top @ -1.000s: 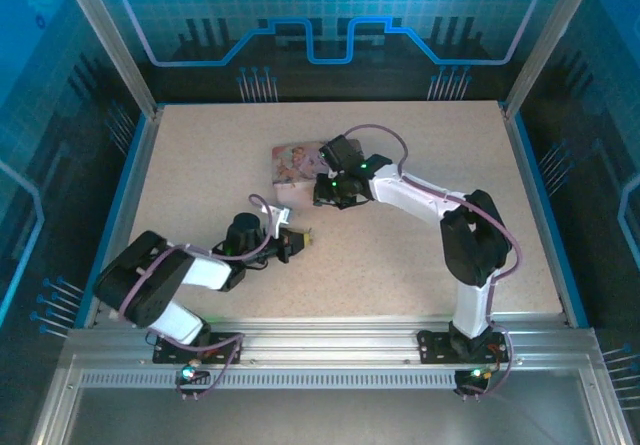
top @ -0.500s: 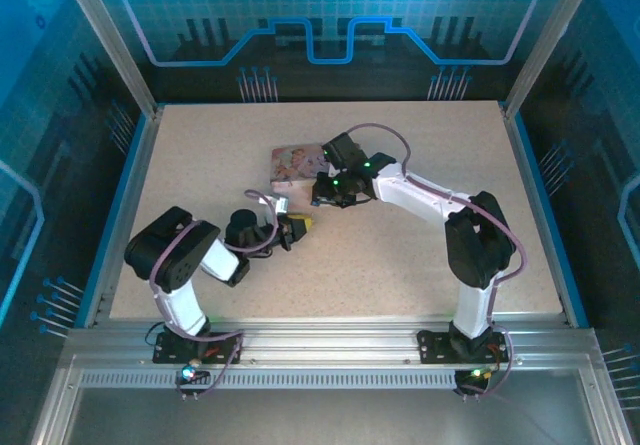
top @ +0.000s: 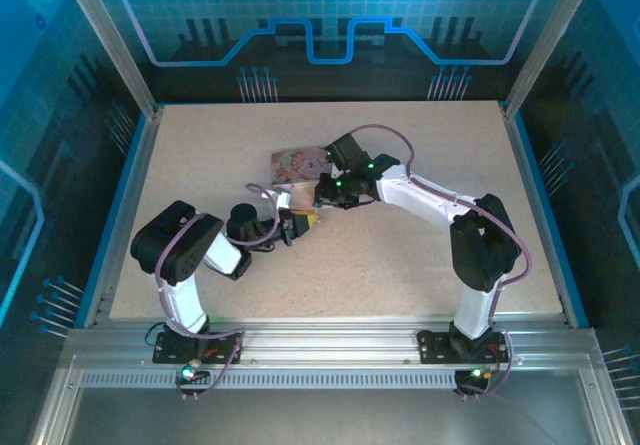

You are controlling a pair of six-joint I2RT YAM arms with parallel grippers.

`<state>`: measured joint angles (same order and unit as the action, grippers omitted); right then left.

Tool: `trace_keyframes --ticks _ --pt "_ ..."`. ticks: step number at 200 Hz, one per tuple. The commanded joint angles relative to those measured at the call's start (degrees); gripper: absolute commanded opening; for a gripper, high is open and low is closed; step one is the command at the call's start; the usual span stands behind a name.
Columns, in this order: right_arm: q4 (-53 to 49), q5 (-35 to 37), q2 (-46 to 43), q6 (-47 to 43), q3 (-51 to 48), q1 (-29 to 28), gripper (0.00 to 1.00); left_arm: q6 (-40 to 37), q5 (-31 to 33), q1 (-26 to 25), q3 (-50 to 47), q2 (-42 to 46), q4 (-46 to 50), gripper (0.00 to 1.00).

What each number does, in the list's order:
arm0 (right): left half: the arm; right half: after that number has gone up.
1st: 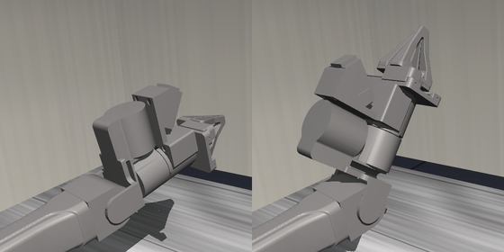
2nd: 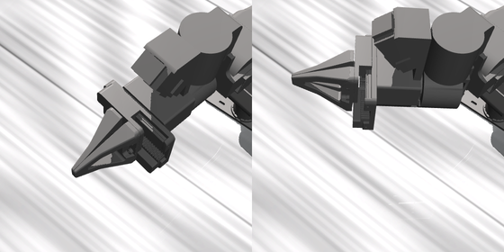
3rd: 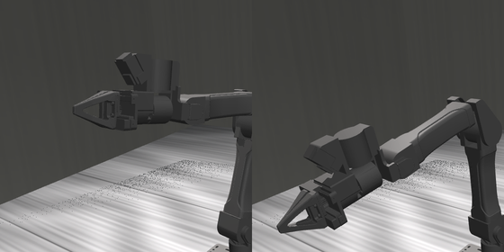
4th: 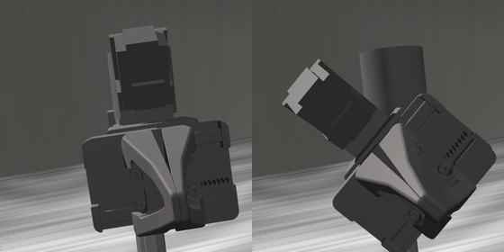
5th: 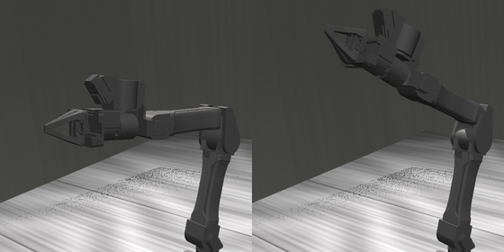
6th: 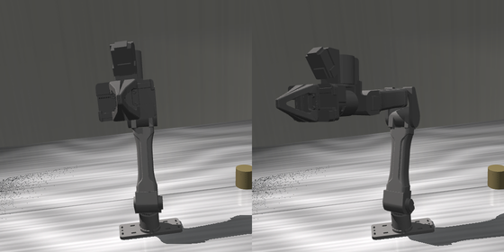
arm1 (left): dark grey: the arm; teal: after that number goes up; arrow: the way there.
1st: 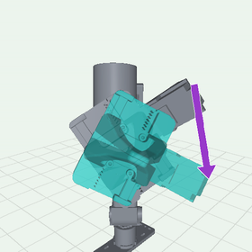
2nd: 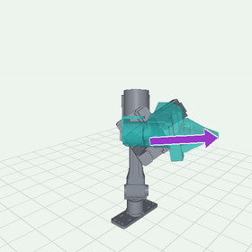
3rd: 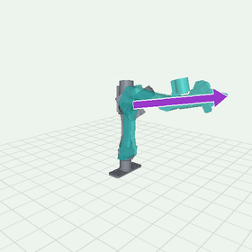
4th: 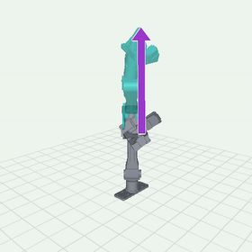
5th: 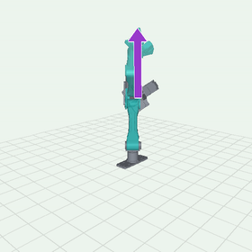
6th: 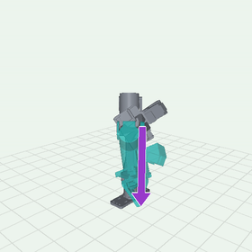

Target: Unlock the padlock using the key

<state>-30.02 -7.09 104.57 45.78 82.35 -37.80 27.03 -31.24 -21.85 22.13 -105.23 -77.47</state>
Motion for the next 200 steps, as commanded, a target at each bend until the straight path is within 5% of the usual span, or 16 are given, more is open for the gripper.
trace_keyframes --ticks 1,200 --pt "1.19 -2.43 -2.52 -1.0 0.05 0.38 0.0 0.04 -1.96 0.41 1.14 -1.12 -2.68 0.0" --pt "-0.74 -2.0 -2.57 -2.25 0.31 -1.03 0.0 2.09 0.15 1.28 1.86 -1.4 -1.24 0.0"
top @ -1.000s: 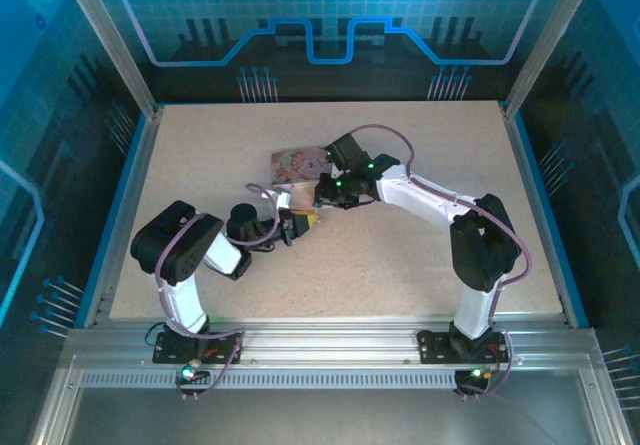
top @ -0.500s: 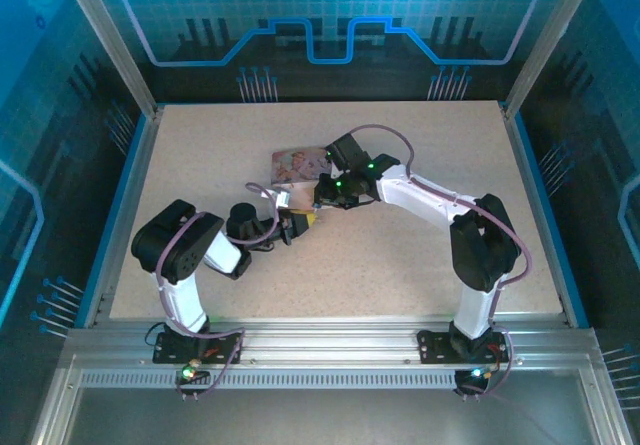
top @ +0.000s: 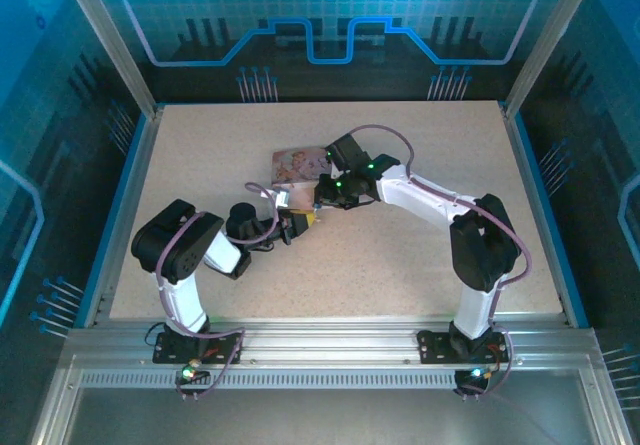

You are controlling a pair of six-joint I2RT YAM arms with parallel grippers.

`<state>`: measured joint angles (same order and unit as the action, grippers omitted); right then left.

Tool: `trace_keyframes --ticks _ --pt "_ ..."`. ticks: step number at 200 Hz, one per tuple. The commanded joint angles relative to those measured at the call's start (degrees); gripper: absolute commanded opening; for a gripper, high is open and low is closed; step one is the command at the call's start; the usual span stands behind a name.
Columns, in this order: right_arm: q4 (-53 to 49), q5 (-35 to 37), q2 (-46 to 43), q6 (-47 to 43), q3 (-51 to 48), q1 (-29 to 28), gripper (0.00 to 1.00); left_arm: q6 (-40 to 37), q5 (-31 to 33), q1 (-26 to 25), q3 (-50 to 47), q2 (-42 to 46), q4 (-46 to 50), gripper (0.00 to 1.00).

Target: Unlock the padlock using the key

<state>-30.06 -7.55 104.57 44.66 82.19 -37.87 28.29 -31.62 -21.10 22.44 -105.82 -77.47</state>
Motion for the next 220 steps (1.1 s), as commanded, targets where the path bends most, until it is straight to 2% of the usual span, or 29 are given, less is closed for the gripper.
trace_keyframes --ticks 1,27,88,135,220 --pt "-0.74 -1.57 -2.55 -1.15 0.45 -0.97 0.0 0.81 0.51 0.54 1.6 -0.76 -1.21 0.0" --pt "-1.89 -0.6 -2.1 -1.6 1.1 -1.52 0.0 1.35 0.66 0.5 1.53 0.79 -0.85 0.0" --pt "-3.16 0.26 -1.7 -1.92 1.95 -2.47 0.0 -0.88 2.63 -1.6 2.51 6.64 8.17 0.0" --pt "-3.44 0.01 -2.61 -1.69 1.92 -2.84 0.0 0.72 4.04 -2.89 2.71 5.28 5.47 0.0" --pt "-6.67 -1.06 -4.86 -2.34 2.51 -3.15 0.0 -2.34 8.91 -2.98 -0.07 10.43 6.38 0.0"
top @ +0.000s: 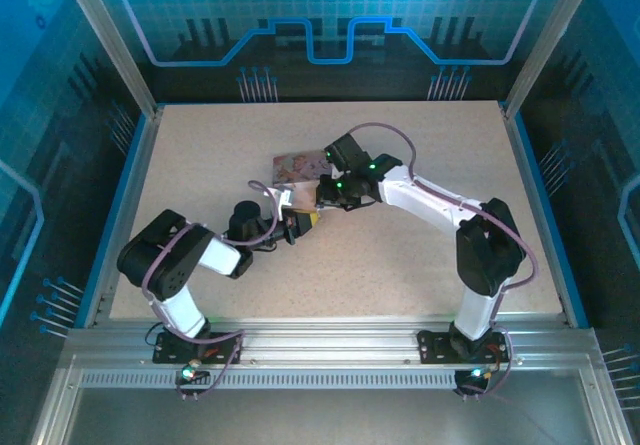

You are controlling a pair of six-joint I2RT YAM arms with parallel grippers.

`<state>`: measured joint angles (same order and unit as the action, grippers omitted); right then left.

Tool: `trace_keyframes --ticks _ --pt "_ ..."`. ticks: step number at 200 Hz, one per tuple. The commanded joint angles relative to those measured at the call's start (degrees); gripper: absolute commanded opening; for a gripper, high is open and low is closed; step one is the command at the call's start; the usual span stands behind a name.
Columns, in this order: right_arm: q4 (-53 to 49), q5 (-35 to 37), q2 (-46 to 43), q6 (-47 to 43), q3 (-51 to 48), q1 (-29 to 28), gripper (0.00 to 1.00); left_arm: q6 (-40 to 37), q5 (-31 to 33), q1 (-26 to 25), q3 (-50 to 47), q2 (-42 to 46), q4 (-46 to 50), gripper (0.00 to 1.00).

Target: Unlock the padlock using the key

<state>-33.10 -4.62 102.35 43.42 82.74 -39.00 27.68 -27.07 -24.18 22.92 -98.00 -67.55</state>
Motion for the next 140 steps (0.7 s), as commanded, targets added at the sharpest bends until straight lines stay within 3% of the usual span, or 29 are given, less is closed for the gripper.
trace_keyframes --ticks 1,41,98,140 --pt "-3.63 -3.99 -2.65 -1.07 1.93 -2.03 0.0 -1.7 4.42 0.1 -0.57 2.62 -3.55 0.0" --pt "-4.28 -4.59 -2.85 -1.01 2.16 -2.12 0.0 -1.65 6.21 -0.03 -1.77 6.37 -2.11 0.0" --pt "-4.47 -4.5 -1.56 -0.63 1.93 -2.88 0.0 -4.92 9.78 -1.85 -1.08 12.45 7.03 0.0" --pt "-2.12 -9.44 -1.55 0.67 1.37 -2.55 0.0 -6.11 12.83 -3.27 -0.01 12.56 10.57 0.0"
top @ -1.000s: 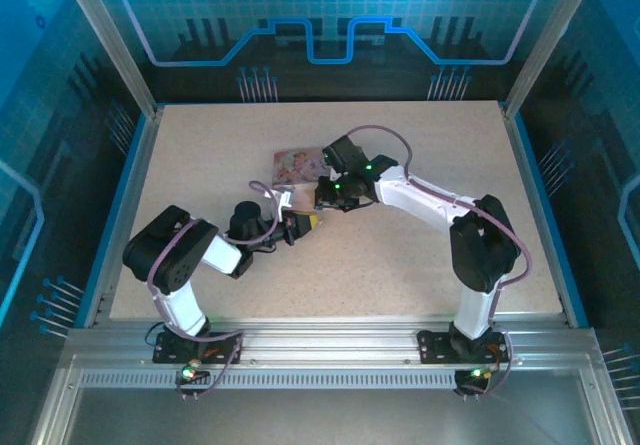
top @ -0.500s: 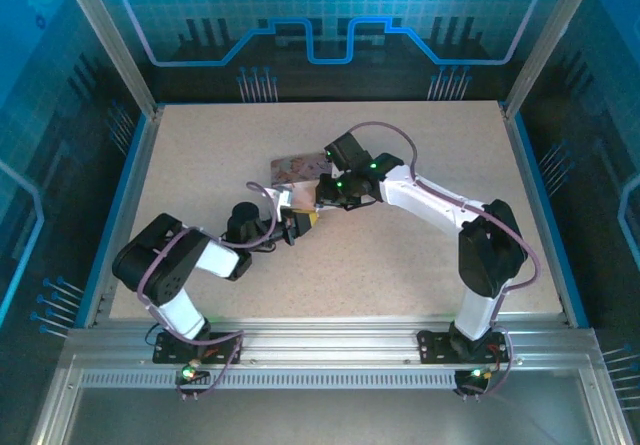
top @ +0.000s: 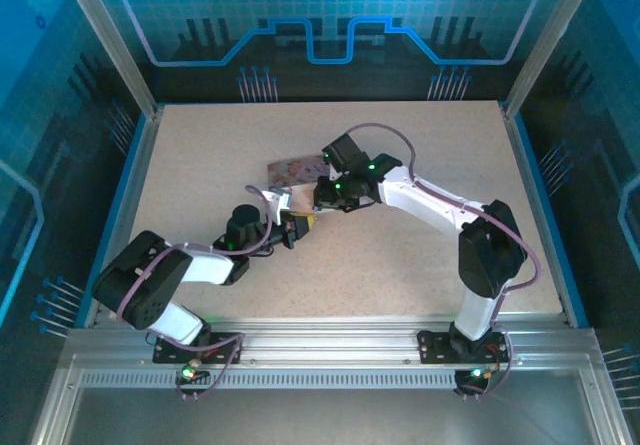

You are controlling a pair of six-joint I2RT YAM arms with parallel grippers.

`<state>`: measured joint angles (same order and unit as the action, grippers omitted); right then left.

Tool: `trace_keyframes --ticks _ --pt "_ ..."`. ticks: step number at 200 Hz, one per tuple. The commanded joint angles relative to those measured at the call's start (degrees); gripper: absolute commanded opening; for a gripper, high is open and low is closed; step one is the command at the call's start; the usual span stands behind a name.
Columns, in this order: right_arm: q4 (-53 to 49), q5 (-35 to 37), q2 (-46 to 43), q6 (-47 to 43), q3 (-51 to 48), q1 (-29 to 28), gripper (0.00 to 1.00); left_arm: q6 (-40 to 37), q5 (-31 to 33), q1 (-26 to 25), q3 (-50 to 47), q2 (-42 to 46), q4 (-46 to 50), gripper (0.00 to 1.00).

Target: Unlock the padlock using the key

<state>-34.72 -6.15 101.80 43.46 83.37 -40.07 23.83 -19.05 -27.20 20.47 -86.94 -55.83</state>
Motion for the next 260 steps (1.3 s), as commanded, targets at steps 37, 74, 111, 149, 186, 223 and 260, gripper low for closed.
trace_keyframes --ticks 37,74,111,149,186,223,260 --pt "0.5 -9.03 -2.11 1.47 -0.27 -0.49 0.0 -2.17 4.46 -0.39 2.18 0.31 -1.67 0.0" --pt "0.79 -8.69 -2.97 1.73 -0.74 -0.09 0.0 -1.95 4.1 -0.59 2.14 -1.3 -2.95 0.0" --pt "1.29 -8.59 -3.23 1.92 -1.37 0.0 0.0 -1.53 3.88 -1.14 2.87 -2.32 -3.48 0.0" --pt "1.52 -8.5 -3.36 1.75 -1.94 0.14 0.0 -0.81 2.92 -1.24 2.52 -2.4 -5.43 0.0" --pt "3.0 -9.82 -4.01 1.89 -2.98 0.63 0.0 0.97 0.24 -1.17 0.72 -3.51 -12.47 0.0" --pt "3.52 -11.31 -4.93 1.32 -3.57 1.19 0.0 3.87 -1.69 -0.34 -0.14 -5.99 -18.41 0.0" --pt "3.24 -12.3 -5.47 1.14 -3.91 1.28 0.0 2.12 -1.69 -0.04 -0.1 -4.76 -15.7 0.0"
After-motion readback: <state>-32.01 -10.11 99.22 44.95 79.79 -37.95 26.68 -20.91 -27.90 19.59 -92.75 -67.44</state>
